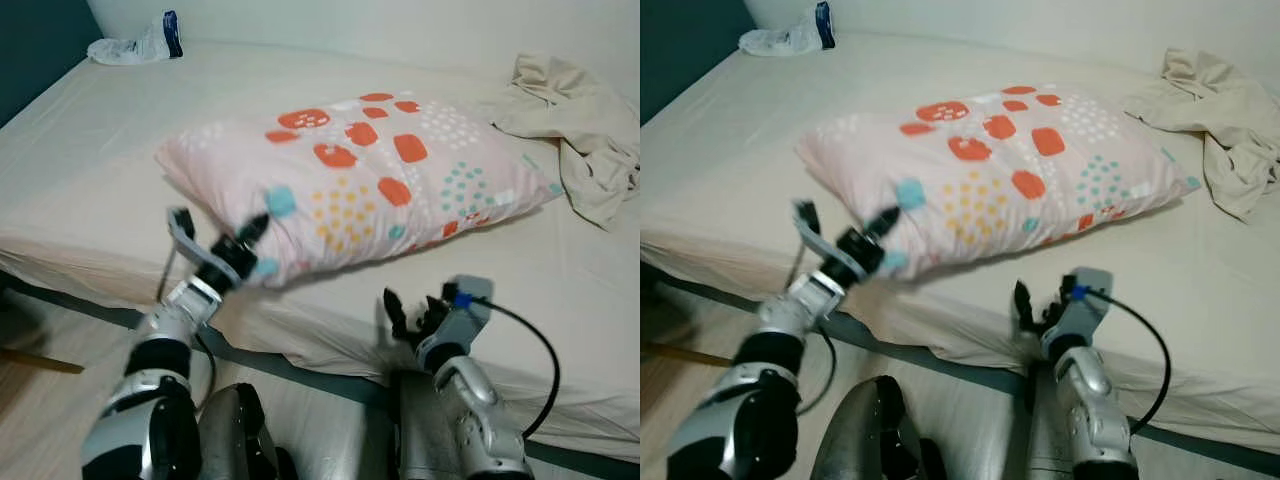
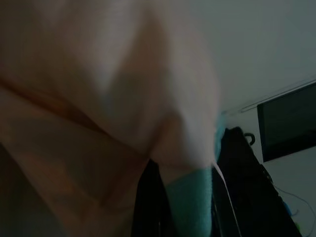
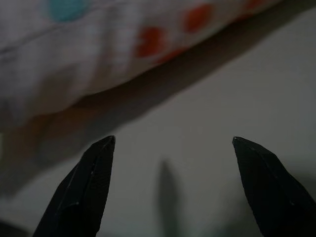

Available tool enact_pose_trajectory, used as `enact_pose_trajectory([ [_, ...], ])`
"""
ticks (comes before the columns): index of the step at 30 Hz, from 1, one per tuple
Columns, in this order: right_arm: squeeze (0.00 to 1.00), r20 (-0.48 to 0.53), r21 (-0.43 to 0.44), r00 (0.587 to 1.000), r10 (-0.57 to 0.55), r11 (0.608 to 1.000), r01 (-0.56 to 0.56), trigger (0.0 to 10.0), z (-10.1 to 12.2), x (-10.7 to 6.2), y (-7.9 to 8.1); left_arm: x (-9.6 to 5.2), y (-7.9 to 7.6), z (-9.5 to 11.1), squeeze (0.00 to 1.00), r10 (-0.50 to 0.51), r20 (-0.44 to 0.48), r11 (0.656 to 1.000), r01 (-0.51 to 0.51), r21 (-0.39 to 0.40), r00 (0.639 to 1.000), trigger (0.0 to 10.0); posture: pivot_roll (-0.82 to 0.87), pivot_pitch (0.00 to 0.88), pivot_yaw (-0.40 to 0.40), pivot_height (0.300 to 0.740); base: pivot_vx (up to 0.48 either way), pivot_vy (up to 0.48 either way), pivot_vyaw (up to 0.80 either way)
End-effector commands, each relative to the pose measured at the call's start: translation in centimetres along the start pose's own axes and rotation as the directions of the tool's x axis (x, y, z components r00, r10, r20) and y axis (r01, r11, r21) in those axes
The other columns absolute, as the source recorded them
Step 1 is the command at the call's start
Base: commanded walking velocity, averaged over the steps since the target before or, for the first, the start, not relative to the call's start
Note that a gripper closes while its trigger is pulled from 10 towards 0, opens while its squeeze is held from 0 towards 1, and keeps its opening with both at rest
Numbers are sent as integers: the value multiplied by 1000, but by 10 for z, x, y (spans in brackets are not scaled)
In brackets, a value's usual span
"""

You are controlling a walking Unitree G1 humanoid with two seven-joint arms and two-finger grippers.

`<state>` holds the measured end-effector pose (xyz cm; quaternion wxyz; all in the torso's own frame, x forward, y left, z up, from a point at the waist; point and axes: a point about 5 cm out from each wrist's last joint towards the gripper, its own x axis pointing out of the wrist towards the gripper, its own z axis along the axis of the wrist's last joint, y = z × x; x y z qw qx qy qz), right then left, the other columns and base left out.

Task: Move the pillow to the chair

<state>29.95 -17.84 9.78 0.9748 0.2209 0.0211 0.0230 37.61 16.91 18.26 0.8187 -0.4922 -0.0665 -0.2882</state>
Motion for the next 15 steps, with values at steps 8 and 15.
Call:
enact_pose_trajectory([
  [8,0,79,294,996,-50,956,24,10000,3,-2,-15,-27,-7,63,0,-28,105,994,16,110,994,0,-89,224,84,573,0,0,0],
  [15,0,264,540,960,97,810,-230,10000,24,-4,1,-56,-3,79,0,-7,58,981,-5,193,998,0,-85,224,79,573,0,0,0],
])
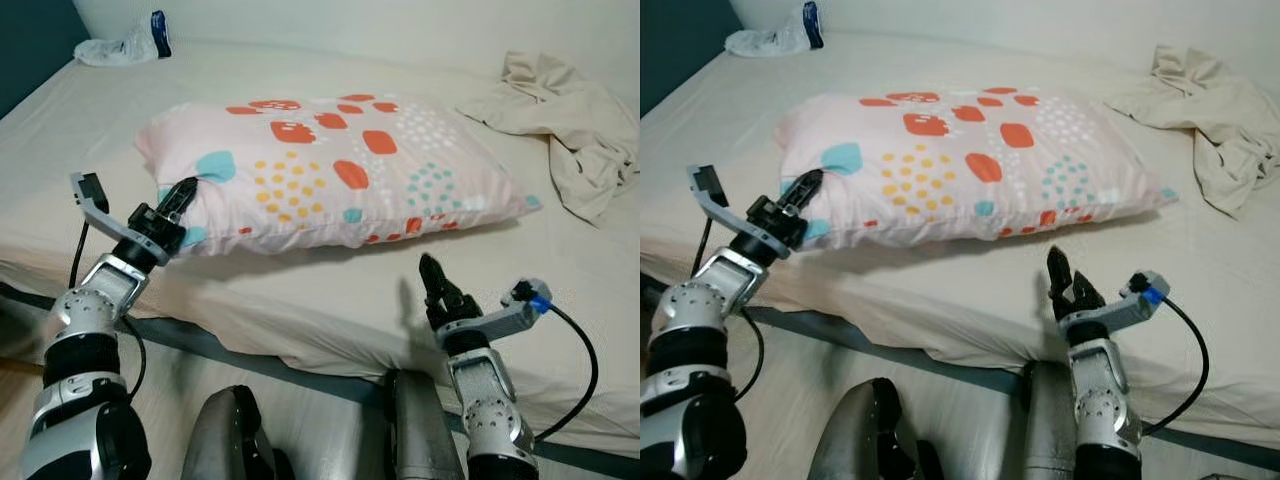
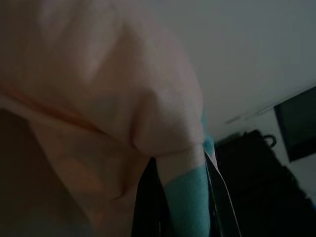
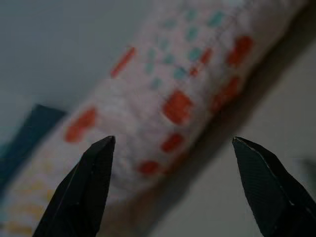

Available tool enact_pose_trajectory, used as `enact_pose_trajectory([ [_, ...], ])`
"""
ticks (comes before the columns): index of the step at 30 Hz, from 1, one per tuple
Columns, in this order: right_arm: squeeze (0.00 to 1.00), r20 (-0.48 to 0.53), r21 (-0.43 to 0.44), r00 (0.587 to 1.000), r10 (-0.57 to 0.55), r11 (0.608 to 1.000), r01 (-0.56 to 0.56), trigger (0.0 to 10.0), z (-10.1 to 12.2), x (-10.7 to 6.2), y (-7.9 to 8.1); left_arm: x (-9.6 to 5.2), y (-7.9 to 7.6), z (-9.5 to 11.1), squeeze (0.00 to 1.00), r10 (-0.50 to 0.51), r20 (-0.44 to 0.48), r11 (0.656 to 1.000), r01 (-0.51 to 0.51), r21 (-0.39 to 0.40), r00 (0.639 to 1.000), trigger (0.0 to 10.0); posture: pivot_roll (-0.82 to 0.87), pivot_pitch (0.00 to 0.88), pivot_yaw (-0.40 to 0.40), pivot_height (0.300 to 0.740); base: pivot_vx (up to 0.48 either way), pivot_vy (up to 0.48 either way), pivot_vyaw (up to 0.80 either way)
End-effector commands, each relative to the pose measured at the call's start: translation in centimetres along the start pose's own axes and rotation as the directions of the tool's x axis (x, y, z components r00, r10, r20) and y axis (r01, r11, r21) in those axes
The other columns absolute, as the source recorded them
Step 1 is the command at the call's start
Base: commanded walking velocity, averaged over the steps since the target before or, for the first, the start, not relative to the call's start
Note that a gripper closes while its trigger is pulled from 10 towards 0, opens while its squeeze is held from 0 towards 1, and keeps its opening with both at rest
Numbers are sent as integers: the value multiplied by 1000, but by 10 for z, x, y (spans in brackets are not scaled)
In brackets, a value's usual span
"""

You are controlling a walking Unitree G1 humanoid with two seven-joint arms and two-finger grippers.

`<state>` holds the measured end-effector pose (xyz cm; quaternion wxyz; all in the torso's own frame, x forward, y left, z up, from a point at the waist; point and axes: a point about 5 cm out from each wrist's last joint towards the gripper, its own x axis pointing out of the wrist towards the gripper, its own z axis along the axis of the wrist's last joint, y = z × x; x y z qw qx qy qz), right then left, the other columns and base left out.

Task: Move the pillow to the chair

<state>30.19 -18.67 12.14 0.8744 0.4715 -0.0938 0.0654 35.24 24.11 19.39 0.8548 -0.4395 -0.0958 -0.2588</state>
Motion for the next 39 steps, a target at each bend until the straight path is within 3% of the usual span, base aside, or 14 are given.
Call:
enact_pose_trajectory([
  [1,0,17,84,1000,14,996,-15,10000,0,-6,-2,-16,-4,19,0,-43,6,997,42,60,999,0,-84,223,78,573,0,0,0],
  [4,0,17,86,1000,2,996,-3,10000,0,-7,-4,-18,-5,20,0,-50,-2,997,50,65,999,0,-84,223,78,573,0,0,0],
  [5,0,14,71,997,-74,995,73,10000,-1,-8,-18,-27,-9,24,0,-77,-20,994,78,77,997,0,-76,228,73,573,0,0,0],
  [8,0,22,59,990,-140,989,138,10000,0,-8,-31,-37,-12,30,0,-106,-39,989,110,98,994,0,-70,229,70,573,0,0,0],
  [12,0,37,59,985,-166,985,164,10000,3,-6,-38,-51,-10,43,0,-94,-44,985,99,140,995,0,-61,231,66,573,0,0,0],
  [15,0,40,58,987,-156,986,154,10000,4,-4,-37,-55,-8,48,0,-80,-38,985,85,153,996,0,-59,237,65,573,0,0,0],
  [16,0,48,63,990,-134,989,131,10000,6,-1,-35,-65,-4,56,0,-41,-30,983,46,179,999,0,-52,239,65,573,0,0,0],
  [18,0,50,63,992,-118,991,115,10000,8,1,-33,-70,-1,60,0,-21,-26,982,26,189,999,0,-52,239,65,573,0,0,0],
  [24,0,65,84,998,20,996,-26,10000,12,11,-16,-89,7,72,0,63,0,974,-61,216,998,0,-45,253,63,573,0,0,0],
  [39,0,67,104,998,-5,995,-2,10000,11,25,-23,-95,13,61,0,83,6,984,-83,159,997,0,-32,272,62,573,0,0,0],
])
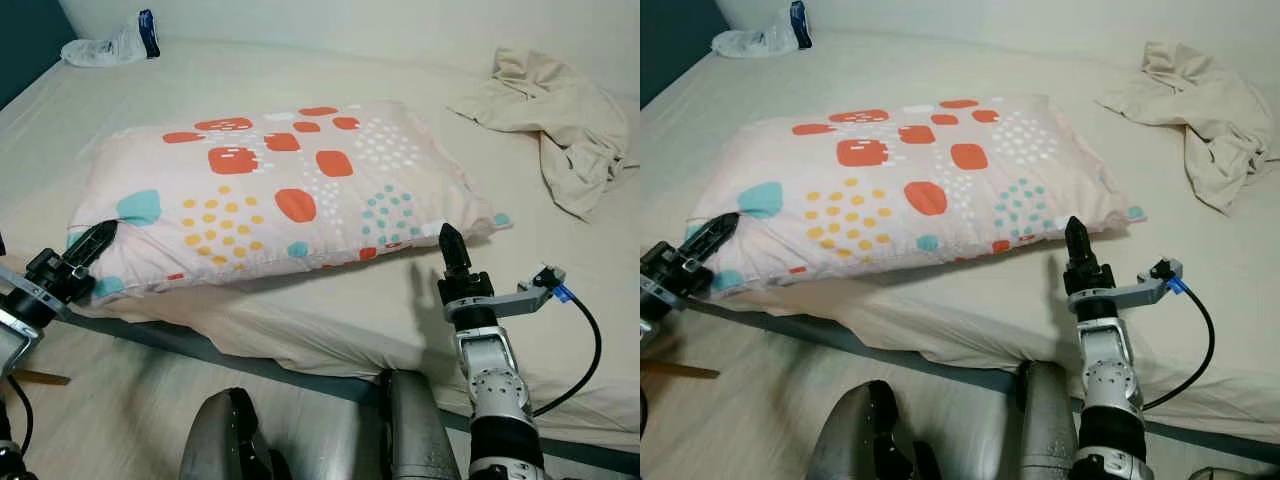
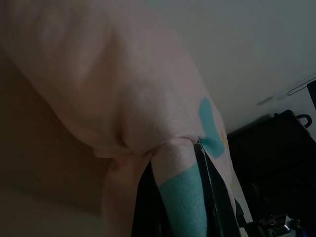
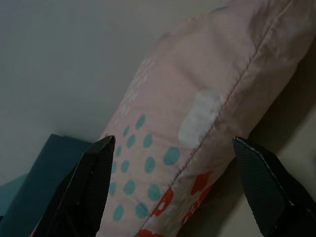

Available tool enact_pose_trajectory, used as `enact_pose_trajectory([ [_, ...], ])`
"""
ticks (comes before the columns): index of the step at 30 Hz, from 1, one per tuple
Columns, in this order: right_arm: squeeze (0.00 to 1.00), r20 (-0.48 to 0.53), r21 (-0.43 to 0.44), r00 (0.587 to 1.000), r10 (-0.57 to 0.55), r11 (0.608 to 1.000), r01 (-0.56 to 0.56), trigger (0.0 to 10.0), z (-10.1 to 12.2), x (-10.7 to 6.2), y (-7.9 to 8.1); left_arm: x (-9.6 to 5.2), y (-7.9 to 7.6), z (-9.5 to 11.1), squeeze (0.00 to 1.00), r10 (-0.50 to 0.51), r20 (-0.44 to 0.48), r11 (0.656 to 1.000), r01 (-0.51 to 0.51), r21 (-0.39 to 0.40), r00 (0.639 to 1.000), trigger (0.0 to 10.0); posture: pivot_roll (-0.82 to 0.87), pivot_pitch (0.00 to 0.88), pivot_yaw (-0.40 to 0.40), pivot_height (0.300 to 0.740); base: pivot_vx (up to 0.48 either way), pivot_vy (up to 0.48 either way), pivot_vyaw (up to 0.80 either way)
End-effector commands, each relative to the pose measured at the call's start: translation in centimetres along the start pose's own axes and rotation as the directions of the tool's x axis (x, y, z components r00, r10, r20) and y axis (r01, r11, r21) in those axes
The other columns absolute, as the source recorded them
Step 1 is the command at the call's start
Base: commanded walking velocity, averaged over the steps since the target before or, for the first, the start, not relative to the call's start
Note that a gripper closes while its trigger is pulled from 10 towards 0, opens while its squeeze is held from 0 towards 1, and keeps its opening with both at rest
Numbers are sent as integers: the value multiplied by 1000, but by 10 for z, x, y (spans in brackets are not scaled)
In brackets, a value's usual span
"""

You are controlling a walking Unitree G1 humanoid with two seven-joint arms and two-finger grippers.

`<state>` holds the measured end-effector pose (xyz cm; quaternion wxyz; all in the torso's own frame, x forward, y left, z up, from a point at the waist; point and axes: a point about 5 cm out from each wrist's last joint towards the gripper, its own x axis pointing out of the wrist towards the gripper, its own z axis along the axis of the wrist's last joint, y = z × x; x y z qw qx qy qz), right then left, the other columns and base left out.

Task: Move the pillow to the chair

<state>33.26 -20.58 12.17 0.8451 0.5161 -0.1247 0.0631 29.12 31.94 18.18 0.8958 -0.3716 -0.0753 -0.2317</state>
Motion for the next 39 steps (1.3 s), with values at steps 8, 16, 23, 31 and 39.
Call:
enact_pose_trajectory([
  [8,0,-44,26,996,-81,996,82,10000,-9,5,-21,16,-44,-35,0,-172,-39,984,170,-62,984,10000,2,332,63,573,0,0,0],
  [16,0,-69,39,996,-53,998,56,10000,-17,9,-18,23,-70,-52,0,-228,-87,971,220,-89,970,10000,18,362,66,573,0,0,0],
  [23,0,-27,31,992,-122,992,123,10000,-10,3,-32,17,-79,-43,0,-191,-73,980,185,-74,979,10000,51,389,72,573,0,0,0],
  [31,0,51,48,998,-43,998,41,10000,19,9,-32,15,-86,-30,0,-163,-44,986,161,-49,986,10000,81,404,73,573,0,0,0],
  [39,0,7,58,986,168,984,-168,10000,17,27,-6,13,-90,-31,0,-157,-40,986,154,-67,987,10000,78,404,69,573,0,0,0],
])
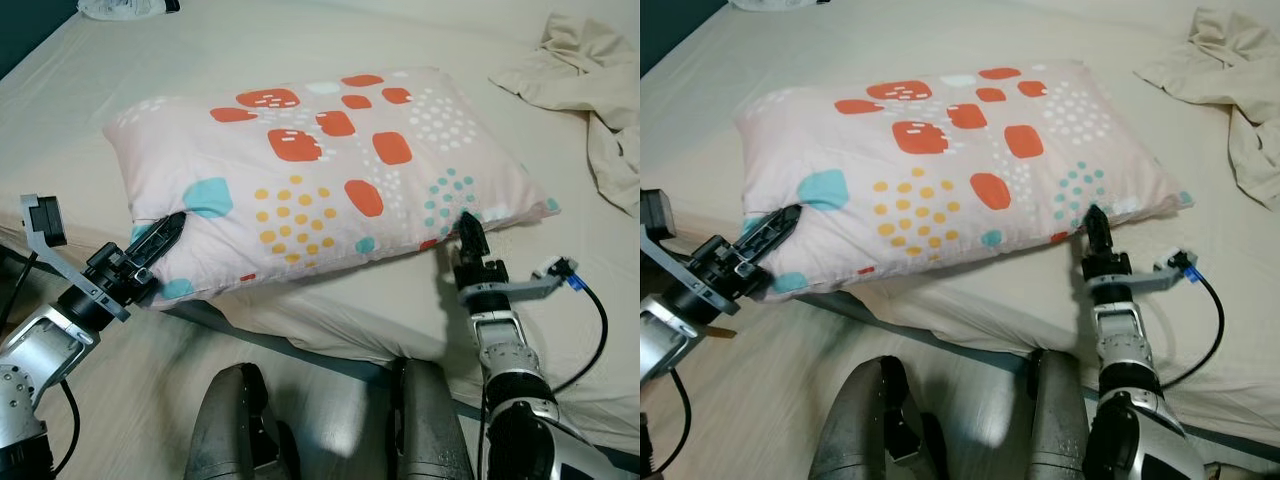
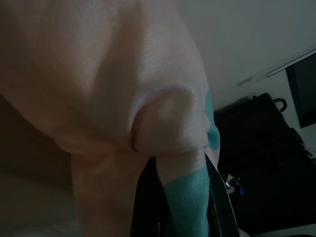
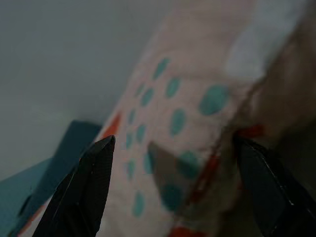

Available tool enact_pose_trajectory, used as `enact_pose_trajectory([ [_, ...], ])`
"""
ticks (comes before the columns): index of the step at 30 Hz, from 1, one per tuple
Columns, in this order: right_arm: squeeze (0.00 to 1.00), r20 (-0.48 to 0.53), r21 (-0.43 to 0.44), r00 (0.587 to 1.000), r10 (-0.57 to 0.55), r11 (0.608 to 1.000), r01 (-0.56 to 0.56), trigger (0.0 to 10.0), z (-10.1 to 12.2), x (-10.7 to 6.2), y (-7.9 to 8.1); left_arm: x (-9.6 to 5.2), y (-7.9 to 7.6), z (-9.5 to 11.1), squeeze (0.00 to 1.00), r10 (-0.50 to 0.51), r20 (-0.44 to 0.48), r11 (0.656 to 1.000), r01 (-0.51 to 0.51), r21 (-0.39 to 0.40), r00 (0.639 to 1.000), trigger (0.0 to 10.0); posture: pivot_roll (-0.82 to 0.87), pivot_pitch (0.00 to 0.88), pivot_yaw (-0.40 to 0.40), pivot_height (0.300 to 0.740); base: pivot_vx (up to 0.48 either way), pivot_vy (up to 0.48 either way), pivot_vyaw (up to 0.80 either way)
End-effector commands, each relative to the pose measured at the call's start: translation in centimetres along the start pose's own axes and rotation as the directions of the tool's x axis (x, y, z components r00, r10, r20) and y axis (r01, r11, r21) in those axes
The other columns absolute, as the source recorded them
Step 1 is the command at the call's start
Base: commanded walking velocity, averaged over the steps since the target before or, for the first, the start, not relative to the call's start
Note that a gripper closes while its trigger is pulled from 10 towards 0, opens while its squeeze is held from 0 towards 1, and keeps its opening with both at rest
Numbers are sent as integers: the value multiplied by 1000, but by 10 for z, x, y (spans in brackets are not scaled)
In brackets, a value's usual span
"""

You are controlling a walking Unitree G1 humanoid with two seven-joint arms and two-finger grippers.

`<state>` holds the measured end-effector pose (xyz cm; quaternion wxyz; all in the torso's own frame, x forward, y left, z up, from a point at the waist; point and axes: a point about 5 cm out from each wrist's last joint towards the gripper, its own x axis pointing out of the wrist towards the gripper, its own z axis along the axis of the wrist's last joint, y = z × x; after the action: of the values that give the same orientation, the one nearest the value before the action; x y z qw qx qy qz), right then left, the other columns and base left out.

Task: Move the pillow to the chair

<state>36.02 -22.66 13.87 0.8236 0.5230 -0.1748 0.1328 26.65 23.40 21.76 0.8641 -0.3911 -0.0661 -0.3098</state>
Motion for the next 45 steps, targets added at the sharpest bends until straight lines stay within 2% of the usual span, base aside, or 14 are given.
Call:
enact_pose_trajectory([
  [1,0,-23,11,1000,-5,1000,6,10000,-5,-4,-4,-6,-5,3,0,-12,16,1000,12,7,1000,10000,78,404,69,573,0,0,0],
  [9,0,-21,17,999,-40,999,40,10000,-4,3,-3,-7,-9,1,0,-21,9,1000,21,-3,1000,10000,92,412,73,573,0,0,0],
  [12,0,-10,13,991,-133,991,133,10000,-6,12,-2,-7,-11,2,0,-22,9,1000,23,-4,1000,10000,94,418,71,573,0,0,0],
  [16,0,13,18,979,-202,979,202,10000,-4,14,-5,-7,-13,2,0,-25,11,1000,25,-5,1000,10000,97,422,71,573,0,0,0],
  [25,0,21,-9,978,-209,978,209,10000,3,29,5,-6,-17,2,0,-27,8,1000,27,-11,1000,10000,106,432,76,573,0,0,0],
  [26,0,19,-17,975,-220,975,220,8118,4,31,5,-6,-17,2,0,-26,8,1000,27,-11,1000,10000,106,435,75,573,0,0,0],
  [27,0,19,-17,975,-220,975,220,8118,4,31,5,-6,-17,2,0,-26,8,1000,27,-11,1000,10000,106,435,75,573,0,0,0],
  [28,0,11,-29,973,-231,972,232,0,3,32,6,-5,-17,2,0,-27,8,1000,27,-13,1000,10000,106,435,74,573,0,0,0],
  [37,0,-24,-58,982,-188,981,186,0,1,39,13,-3,-18,0,0,-27,14,999,27,-25,1000,10000,105,440,69,573,0,0,0],
  [45,0,-127,-188,986,-108,979,83,0,-7,40,19,5,-15,-11,0,-27,11,998,28,-49,1000,10000,75,415,62,573,0,0,0],
])
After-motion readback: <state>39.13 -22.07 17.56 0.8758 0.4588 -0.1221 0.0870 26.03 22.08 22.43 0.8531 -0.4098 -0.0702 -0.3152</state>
